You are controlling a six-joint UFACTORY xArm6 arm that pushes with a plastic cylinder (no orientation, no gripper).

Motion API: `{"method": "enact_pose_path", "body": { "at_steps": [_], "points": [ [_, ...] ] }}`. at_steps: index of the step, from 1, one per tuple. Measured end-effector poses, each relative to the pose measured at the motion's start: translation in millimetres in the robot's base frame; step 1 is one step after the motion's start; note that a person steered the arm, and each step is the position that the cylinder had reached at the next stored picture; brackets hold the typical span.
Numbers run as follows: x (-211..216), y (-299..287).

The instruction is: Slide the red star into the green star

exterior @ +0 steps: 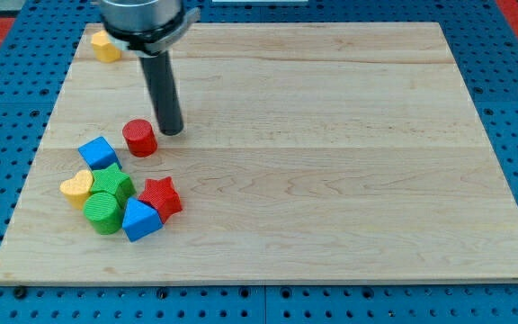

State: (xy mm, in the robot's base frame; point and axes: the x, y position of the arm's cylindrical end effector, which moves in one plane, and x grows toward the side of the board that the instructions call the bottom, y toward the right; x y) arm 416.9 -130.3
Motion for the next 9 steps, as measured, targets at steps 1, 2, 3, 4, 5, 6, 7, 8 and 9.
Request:
{"method": "enact_pose_path", "body": {
  "at_steps": [1, 2, 3, 4, 5, 6, 7, 8, 9],
  "points": [
    [21.0, -35.1],
    [28.0, -41.7],
    [28.9, 24.9],
    [39.8, 139.7],
    [108.9, 148.9],
    [141.3, 124.0],
    [144.8, 109.1],
    [144.5, 62.7],
    [134.7, 28.8]
  ]
}}
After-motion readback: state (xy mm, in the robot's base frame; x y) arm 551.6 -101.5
